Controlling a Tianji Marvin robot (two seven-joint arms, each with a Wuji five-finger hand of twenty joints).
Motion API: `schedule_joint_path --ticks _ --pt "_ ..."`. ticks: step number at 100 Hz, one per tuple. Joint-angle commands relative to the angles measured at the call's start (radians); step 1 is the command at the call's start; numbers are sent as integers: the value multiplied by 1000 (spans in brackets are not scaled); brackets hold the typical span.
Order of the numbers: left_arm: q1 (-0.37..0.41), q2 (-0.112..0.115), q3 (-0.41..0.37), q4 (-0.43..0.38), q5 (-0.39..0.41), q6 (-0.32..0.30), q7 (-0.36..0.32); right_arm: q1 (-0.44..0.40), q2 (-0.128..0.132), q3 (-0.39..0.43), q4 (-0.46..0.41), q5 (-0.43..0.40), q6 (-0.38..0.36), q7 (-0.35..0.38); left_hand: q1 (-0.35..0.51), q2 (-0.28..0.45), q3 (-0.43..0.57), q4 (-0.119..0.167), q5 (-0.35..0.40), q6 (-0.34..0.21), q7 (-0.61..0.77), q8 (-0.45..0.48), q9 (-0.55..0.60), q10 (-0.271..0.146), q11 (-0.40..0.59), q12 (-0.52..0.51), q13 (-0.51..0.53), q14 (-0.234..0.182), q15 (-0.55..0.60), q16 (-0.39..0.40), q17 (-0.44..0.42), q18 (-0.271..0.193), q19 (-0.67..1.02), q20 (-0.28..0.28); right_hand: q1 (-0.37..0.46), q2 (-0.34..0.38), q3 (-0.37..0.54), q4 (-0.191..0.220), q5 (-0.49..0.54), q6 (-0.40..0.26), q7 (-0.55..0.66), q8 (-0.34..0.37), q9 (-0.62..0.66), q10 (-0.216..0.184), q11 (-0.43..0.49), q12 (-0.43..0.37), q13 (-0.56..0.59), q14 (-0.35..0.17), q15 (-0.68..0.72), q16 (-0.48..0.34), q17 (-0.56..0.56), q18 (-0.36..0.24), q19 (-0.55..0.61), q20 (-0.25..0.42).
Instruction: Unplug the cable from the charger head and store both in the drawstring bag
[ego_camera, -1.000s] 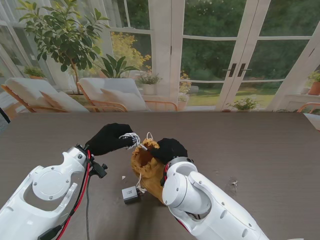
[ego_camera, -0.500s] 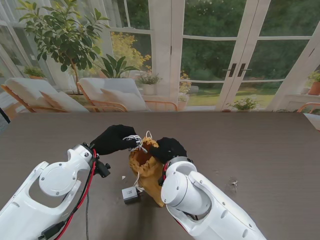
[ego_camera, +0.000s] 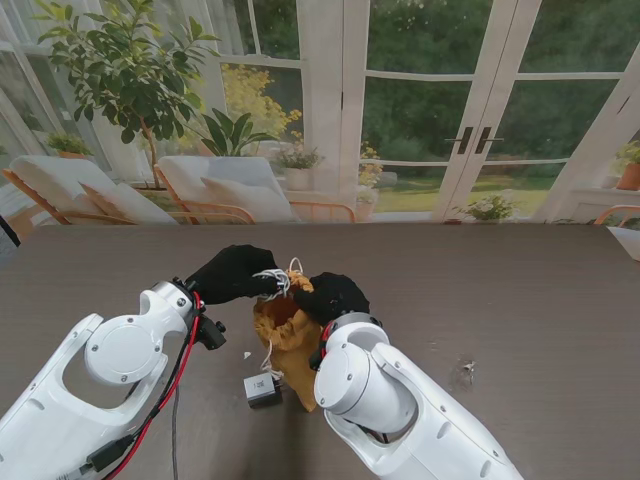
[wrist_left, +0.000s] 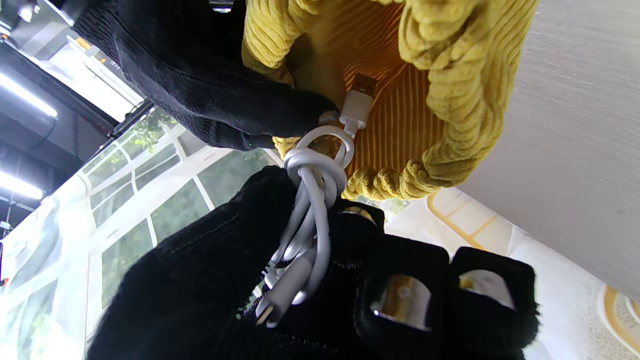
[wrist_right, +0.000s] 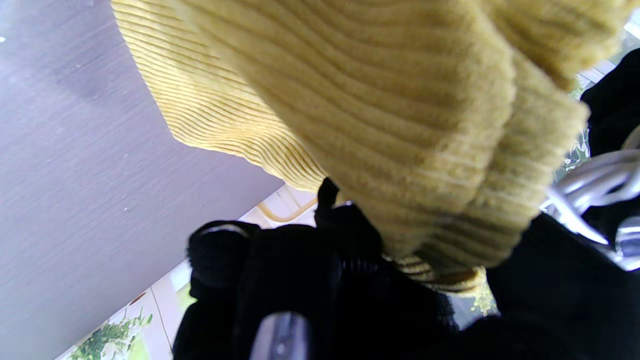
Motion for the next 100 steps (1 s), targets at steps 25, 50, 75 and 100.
schedule_joint_path --ticks 25,50,75,100 --pt "9 12 -14 -28 33 4 -63 -2 -10 4 -14 8 4 9 -25 -76 228 31 -23 -118 -30 -35 -95 -3 -101 89 -66 -65 -51 13 -60 -78 37 0 30 -12 40 -28 52 137 70 18 93 71 14 -7 -12 -187 49 -2 517 1 115 43" --pt "3 14 -10 -25 44 -2 -68 -2 -13 9 -16 18 5 4 -98 -56 156 74 -78 -85 -126 -59 -185 11 -147 84 -104 -86 -61 21 -91 -106 23 6 33 -13 40 -34 50 138 69 18 92 73 11 -7 -12 -184 48 -3 517 2 114 42" --pt "-14 22 -2 -36 48 29 -109 -5 -17 9 -16 25 7 -2 -123 -54 125 98 -106 -38 -162 -46 -205 7 -133 71 -111 -89 -74 20 -107 -101 10 14 35 -16 41 -38 48 139 68 18 92 75 7 -7 -12 -184 48 -3 517 5 112 42" --pt "-20 28 1 -44 71 35 -129 -4 -17 10 -19 24 13 -1 -187 -9 114 126 -115 -14 -276 -52 -256 11 -131 18 -139 -99 -98 26 -131 -109 -15 35 38 -20 41 -42 45 139 67 17 92 76 5 -7 -12 -179 47 -5 516 7 112 42"
